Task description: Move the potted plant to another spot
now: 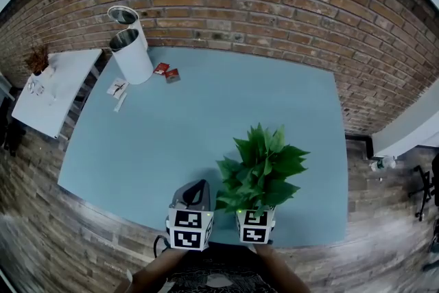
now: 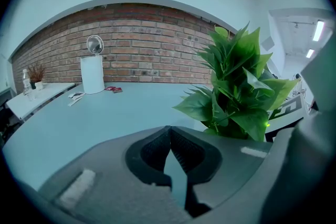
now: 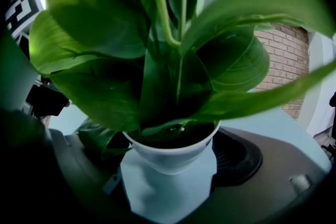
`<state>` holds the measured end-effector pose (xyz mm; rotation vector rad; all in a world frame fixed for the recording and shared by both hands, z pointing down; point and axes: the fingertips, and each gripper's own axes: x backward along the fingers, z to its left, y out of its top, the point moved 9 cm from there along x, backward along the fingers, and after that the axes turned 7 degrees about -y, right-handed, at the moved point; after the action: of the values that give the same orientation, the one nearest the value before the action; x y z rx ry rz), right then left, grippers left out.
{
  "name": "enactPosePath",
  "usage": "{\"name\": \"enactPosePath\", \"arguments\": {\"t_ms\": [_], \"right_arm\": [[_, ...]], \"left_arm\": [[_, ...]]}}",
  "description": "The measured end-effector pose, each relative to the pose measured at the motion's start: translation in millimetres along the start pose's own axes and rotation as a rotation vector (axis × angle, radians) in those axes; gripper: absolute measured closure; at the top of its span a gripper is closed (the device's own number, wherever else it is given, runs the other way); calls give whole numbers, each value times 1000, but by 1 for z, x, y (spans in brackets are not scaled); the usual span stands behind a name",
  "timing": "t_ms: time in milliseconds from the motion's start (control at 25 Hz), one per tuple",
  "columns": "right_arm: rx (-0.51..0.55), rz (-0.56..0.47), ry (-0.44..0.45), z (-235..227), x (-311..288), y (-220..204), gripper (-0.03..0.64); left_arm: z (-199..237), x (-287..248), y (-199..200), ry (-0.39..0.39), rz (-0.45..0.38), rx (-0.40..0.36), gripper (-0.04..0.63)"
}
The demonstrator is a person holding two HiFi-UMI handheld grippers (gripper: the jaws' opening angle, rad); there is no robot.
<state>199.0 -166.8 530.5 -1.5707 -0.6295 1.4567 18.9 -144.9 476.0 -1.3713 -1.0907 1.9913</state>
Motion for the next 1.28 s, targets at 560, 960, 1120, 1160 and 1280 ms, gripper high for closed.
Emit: {"name": "enactPosePath", "arguments": {"t_ms": [560,960,1120,1160,1280], "right_arm": [[-42,11,-59,8,-1,-3,129],[-61,10,-86,25,-1,1,129],[-62,10,-91,38,-2,2,130],[-62,11,-90,41,-2,2,129],[-64,16,-90,50,-3,3,130]], "left_arm": [[25,5,-4,-77,22,-31,598],[36,10,-1,-119,25,-49,598],[47,17,-3,-122,28,-56,598],[50,18,-3,-122,28,-57,598],[56,22,-3,-125,26,-59,598]]}}
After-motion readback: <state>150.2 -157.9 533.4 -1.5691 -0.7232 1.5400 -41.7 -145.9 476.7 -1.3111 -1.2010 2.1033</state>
